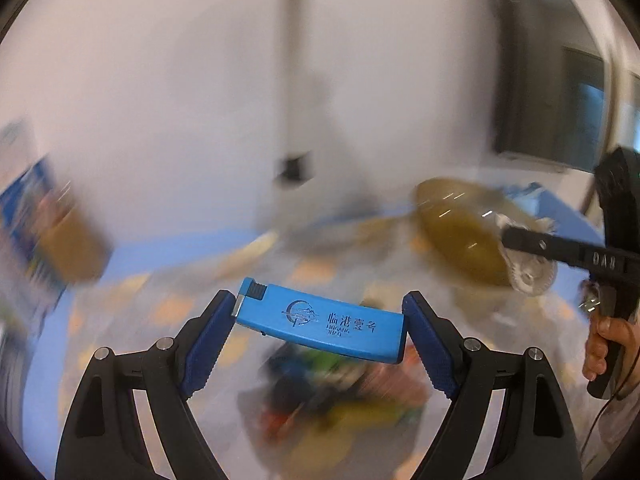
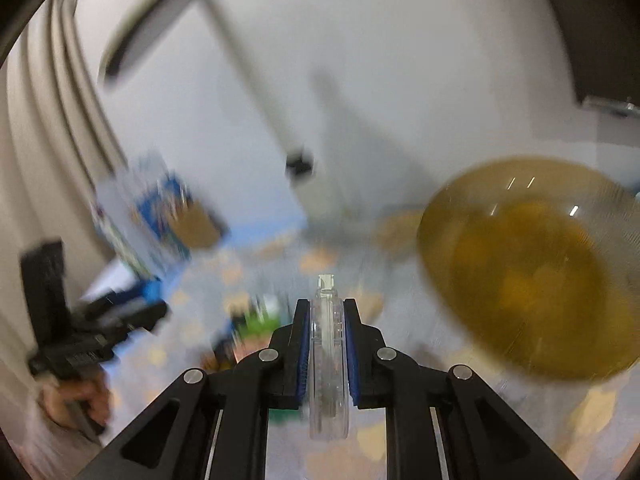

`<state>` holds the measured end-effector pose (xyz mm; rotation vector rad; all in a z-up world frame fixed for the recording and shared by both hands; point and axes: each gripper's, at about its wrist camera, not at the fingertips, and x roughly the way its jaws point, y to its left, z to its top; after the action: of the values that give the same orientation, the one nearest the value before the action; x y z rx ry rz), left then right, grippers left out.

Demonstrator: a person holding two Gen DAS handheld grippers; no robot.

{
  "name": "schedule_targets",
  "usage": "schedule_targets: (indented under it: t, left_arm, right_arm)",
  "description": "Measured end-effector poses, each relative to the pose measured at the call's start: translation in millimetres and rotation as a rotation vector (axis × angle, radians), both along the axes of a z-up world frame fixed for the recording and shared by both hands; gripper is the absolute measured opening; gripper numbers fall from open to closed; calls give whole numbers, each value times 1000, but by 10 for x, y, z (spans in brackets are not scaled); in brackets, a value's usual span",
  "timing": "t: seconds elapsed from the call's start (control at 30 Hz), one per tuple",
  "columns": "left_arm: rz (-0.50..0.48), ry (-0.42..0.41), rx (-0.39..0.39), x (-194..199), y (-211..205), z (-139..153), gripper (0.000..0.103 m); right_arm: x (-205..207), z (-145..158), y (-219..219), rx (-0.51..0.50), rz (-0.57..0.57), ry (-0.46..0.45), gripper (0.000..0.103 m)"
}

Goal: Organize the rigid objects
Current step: 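Carry both held items to the amber bowl and open both grippers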

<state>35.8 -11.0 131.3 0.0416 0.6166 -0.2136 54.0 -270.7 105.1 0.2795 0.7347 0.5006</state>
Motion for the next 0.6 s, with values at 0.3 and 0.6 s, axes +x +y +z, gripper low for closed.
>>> schedule_targets:
  t: [0.3,0.6]
  left_arm:
    - [-233,29,-4,808,-1419,-40,83]
    - [-307,97,46,1092,-2015,-309,83]
  right_arm:
    - [440,218,-914,56,-165,55,15]
    - [630,-306,-1713,129,-325,215,15]
